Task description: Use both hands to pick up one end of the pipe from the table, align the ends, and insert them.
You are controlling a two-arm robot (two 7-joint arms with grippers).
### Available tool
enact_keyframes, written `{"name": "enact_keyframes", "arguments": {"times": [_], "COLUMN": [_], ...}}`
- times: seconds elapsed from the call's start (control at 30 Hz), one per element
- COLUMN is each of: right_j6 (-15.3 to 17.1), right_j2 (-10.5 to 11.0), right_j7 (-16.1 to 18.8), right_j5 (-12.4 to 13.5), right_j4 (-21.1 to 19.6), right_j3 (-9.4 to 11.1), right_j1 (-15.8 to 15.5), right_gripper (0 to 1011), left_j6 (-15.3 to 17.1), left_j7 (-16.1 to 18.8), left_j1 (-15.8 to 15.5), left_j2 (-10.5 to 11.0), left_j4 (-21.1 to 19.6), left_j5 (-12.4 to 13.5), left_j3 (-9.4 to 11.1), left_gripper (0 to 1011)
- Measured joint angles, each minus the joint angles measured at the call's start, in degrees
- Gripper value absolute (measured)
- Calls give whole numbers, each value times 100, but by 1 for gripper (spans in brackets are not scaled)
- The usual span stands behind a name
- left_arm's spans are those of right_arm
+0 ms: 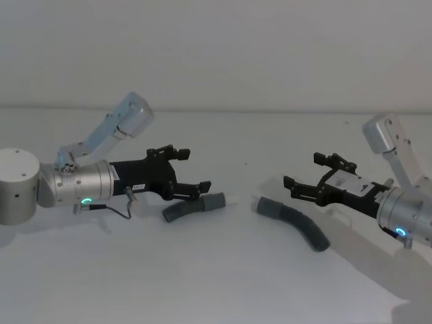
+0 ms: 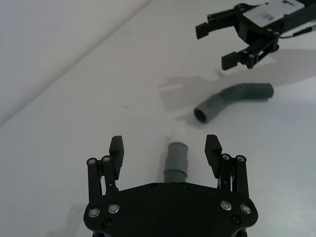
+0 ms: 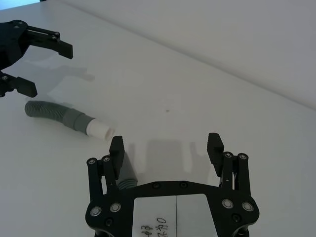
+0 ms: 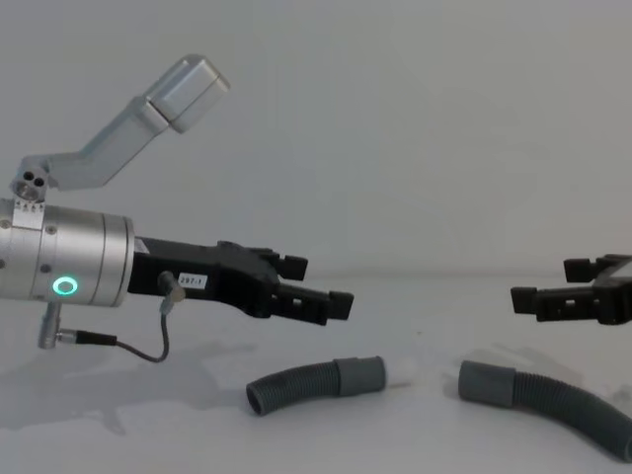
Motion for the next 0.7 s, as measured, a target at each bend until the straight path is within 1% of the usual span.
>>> {"name": "enact_keyframes", "arguments": {"times": [0.33, 0.7], "right_j6": [-28, -62], "right_j2": [85, 82], "right_j7": [17, 8], "right_j5": [63, 109], "right_j4": [-82, -84], "right_j3": [-38, -131], "right_j1": [-110, -170], "right_gripper": [1001, 1001], "left_j6": [-23, -123], "left_j7": [-231, -249], "left_j1": [-50, -31], "left_j2": [90, 159], "left_j4": [53, 79], "left_j5": [13, 61], "left_j3": [175, 282], "left_gripper": [1000, 1000]}}
